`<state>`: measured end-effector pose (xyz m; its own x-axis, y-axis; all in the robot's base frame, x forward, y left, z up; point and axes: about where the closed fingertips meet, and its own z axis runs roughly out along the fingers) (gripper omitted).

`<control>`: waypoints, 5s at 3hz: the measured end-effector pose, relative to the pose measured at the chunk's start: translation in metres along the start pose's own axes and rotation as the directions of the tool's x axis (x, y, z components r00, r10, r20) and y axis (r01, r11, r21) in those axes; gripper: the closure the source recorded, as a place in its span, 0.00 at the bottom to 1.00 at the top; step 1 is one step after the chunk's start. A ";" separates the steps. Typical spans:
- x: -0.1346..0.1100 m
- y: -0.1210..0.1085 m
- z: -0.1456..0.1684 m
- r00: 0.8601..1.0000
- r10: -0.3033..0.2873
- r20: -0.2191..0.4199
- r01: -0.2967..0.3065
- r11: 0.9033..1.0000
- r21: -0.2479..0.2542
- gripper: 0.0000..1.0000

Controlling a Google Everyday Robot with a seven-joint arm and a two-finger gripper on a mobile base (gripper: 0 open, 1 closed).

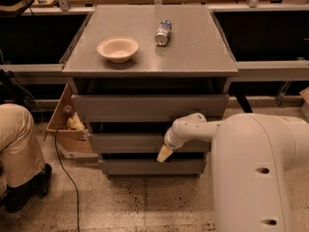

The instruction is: Open middle drawer

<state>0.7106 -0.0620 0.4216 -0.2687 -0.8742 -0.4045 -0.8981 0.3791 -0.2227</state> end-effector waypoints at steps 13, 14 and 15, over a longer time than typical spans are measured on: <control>0.015 0.084 -0.026 0.998 -0.059 -0.024 0.052 0.968 -0.245 0.39; 0.015 0.084 -0.026 0.998 -0.060 -0.025 0.052 0.968 -0.245 0.63; 0.014 0.083 -0.027 0.998 -0.060 -0.025 0.052 0.968 -0.245 0.60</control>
Offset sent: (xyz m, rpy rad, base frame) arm -0.0518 -0.0104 0.0115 0.0098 -0.0131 0.0459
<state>0.6232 -0.0515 0.4214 -0.2232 -0.9025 -0.3682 -0.9687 0.2475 -0.0193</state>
